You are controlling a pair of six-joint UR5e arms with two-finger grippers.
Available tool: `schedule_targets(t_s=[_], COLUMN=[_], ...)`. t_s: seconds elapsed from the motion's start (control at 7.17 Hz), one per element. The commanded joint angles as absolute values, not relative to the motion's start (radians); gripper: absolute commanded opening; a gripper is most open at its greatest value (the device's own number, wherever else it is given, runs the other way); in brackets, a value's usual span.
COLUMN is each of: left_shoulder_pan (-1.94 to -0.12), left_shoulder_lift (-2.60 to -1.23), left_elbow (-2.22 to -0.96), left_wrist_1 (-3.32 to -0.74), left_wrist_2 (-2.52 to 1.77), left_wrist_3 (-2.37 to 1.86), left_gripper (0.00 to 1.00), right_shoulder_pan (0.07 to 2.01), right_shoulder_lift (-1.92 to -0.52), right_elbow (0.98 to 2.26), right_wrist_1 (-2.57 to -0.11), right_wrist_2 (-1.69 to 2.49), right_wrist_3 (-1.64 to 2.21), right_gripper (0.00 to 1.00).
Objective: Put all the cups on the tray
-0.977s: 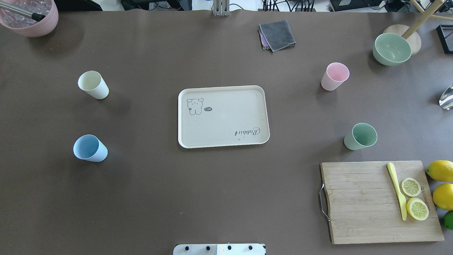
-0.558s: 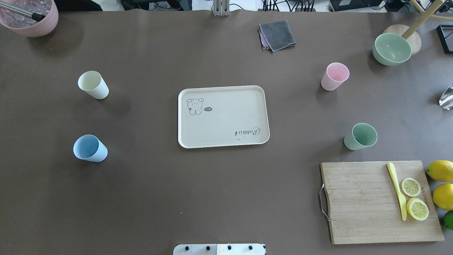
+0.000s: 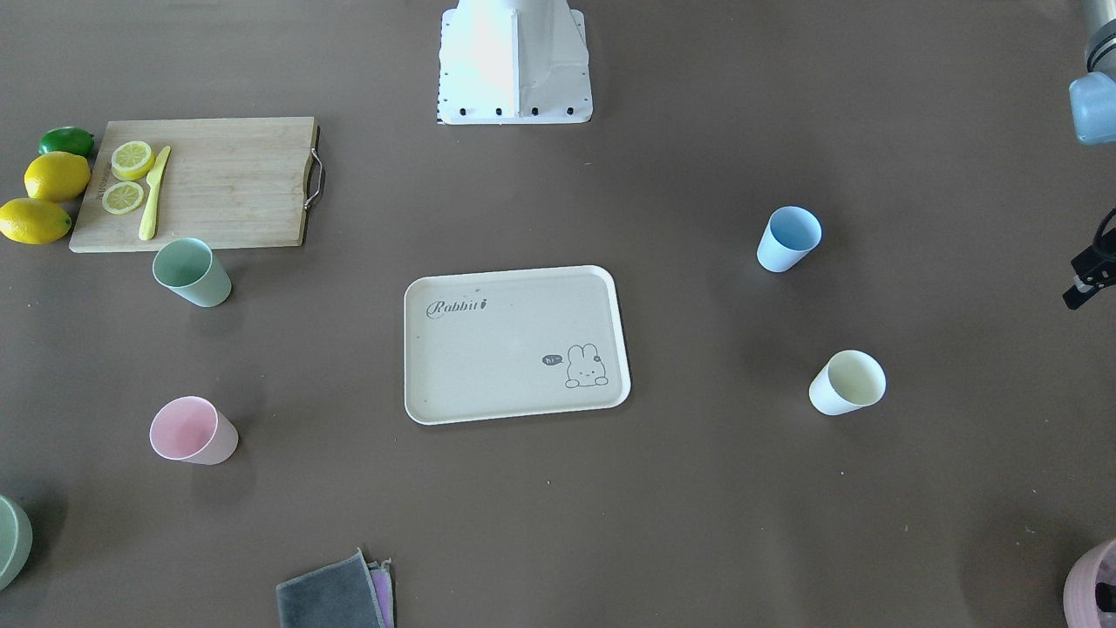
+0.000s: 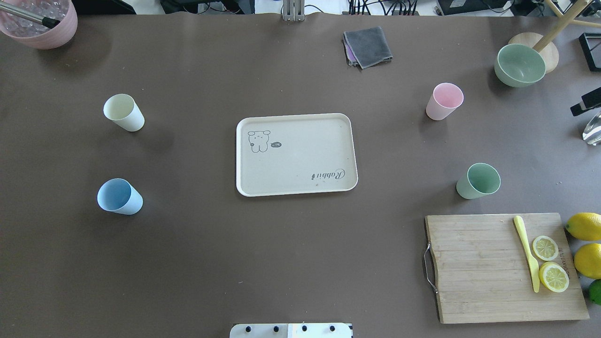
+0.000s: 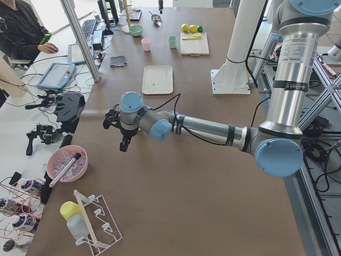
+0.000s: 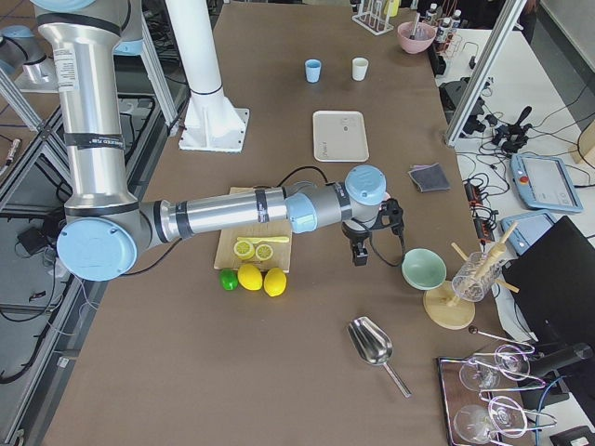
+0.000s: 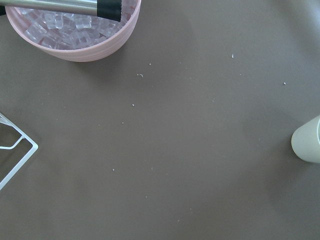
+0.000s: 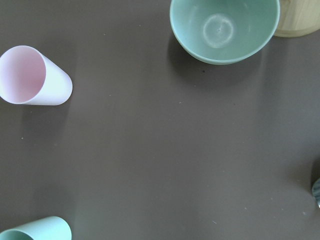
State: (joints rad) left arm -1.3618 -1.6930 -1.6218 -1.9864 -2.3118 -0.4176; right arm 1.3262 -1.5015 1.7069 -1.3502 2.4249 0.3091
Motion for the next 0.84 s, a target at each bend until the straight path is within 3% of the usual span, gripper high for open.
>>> schedule_targets(t_s=[0.0,0.7], left_shoulder_pan=[-1.35,-1.35], left_shoulder_lift=[-1.692,-1.693], left_elbow=[-1.62,-1.629], left_wrist_1=[-2.042,-2.042], left_wrist_2=[-2.312,-2.312], left_wrist_3=[-0.527,-0.535], left_gripper=[0.98,0.98], right_shoulder_pan=[1.171,0.974], right_shoulder_lift=[-1.494,-1.515], right_elbow=[1.748,1.796], right_wrist_1=[-1.205,-1.187], right_wrist_2=[2.347,2.273], right_wrist_3=[0.601,0.733], right_gripper=[1.0,1.0])
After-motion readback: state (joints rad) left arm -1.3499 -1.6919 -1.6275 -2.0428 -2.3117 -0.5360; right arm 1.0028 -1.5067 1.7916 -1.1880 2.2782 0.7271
